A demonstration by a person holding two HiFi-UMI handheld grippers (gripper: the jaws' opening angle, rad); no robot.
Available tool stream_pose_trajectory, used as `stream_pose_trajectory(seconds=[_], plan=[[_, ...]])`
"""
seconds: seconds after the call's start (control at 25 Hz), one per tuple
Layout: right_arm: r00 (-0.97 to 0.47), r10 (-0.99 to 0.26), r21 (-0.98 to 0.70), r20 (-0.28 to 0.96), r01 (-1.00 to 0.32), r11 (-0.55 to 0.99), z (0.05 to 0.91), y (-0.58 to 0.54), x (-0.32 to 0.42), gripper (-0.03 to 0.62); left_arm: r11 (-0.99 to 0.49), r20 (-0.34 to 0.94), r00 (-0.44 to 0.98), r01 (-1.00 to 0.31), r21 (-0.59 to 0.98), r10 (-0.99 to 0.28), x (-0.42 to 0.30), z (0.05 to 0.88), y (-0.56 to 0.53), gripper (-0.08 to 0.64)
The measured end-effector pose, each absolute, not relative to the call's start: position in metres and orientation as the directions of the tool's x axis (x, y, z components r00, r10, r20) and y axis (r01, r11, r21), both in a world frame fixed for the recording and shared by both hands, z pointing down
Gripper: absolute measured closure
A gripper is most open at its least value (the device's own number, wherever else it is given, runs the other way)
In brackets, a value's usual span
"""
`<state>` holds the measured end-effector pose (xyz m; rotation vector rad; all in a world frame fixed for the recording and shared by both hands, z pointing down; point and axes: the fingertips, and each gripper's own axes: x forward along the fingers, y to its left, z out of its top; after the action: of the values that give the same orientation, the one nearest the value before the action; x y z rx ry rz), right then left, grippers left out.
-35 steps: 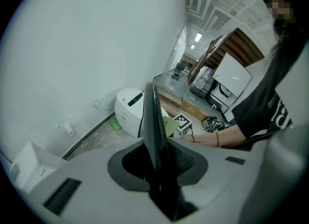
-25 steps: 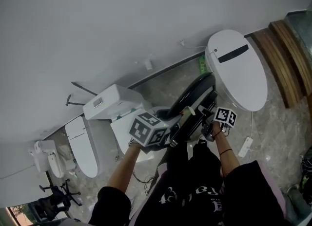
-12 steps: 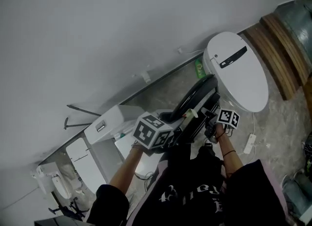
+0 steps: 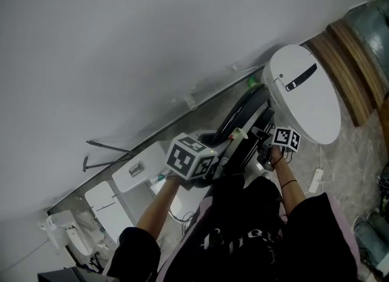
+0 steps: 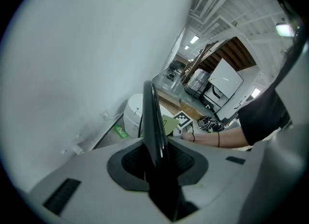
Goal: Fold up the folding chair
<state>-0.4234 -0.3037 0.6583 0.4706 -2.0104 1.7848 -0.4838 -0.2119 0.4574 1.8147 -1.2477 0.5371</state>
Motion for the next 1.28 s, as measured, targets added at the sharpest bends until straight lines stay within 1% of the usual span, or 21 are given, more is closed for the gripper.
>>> stream_pose_trajectory(seconds=[0.32,0.64,0.84,1.28], plan=[[-0.883,0.030,-0.876,0.468,-0.459,0.149,0.647,-0.328,-0.501,0.526,-0.121,0.751,0.348,-0.932,0.342,-0.562,-0.551,0.445,-0.233,0.472],[-0.901,0.095,-0.899,0.423,-0.404,0.169,0.643,-0.354,-0.568,0.526,-0.053,0.784,0.265,-0.957,0.286,-0.562,-0.599,0.438,-0.258,0.469],[-0.902,0.126,-0.908,0.413,-0.396,0.140,0.648,-0.380,-0.599,0.525,-0.035,0.812,0.232,-0.967,0.253,-0.536,-0.625,0.440,-0.290,0.468],[-0.908,0.092,-0.911,0.409,-0.402,0.089,0.664,-0.474,-0.659,0.526,-0.037,0.861,0.203,-0.977,0.210,-0.467,-0.693,0.455,-0.391,0.468]])
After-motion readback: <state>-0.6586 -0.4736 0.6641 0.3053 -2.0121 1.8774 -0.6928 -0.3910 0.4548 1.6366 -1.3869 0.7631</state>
